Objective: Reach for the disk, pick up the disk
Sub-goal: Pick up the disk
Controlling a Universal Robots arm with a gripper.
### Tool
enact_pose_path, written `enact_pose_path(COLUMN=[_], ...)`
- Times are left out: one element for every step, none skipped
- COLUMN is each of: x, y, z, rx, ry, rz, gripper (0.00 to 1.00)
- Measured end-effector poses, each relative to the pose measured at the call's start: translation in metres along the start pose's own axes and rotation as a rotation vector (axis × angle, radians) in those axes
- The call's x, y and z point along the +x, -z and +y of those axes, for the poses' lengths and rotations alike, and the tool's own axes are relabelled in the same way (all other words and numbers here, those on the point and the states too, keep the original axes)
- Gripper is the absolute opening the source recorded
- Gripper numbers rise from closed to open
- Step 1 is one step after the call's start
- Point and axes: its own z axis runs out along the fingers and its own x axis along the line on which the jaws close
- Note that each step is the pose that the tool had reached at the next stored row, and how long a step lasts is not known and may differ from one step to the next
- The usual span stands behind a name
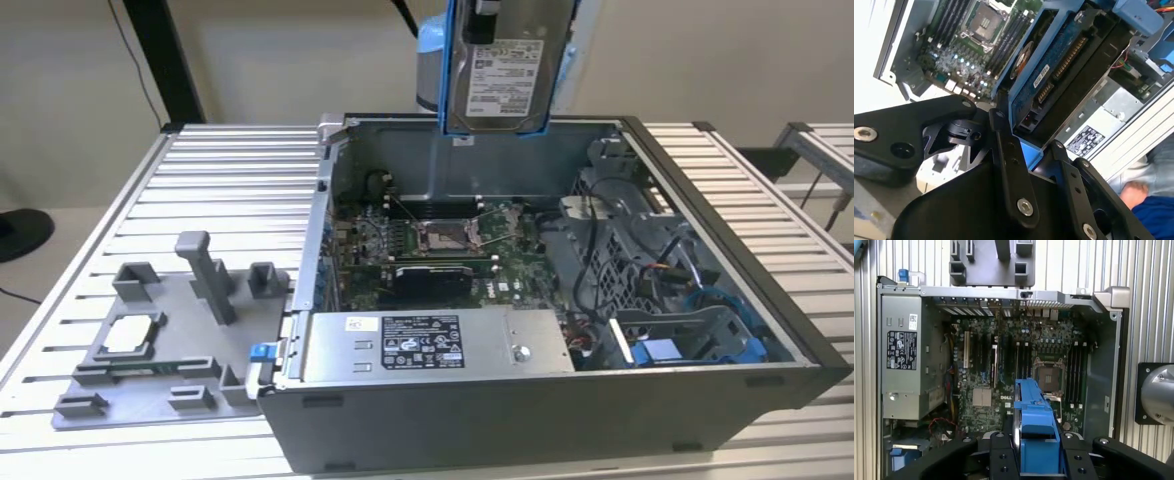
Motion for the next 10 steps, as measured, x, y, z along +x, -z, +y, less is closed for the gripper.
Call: enact_pose_path(x=[0.0000,0.0000,0.0001,0.0001,0.0001,0.0002,0.0002,0.0002,0.0003,0.0003], y=[0.0000,0.0001,0.0002,0.0002,0.0002,0.0003,0.0003,0.0004,0.0004,0.0004], z=[-0.0024,-0.0047,-0.0072,-0.0096,-0.0121,-0.0147,-0.0174,-0.0201,-0.0227,-0.0256], rx=[0.0000,0.0000,0.0000,0.0000,0.0000,0.0000,0.0000,0.0000,0.0000,0.0000], ry=[0.000,0.000,0.000,0.000,0.000,0.000,0.000,0.000,0.000,0.000], rz=[0.0000,0.0000,0.0000,0.0000,0.0000,0.0000,0.0000,0.0000,0.0000,-0.0001], gripper=[0.00,0.00,0.00,0.00,0.00,0.00,0.00,0.00,0.00,0.00])
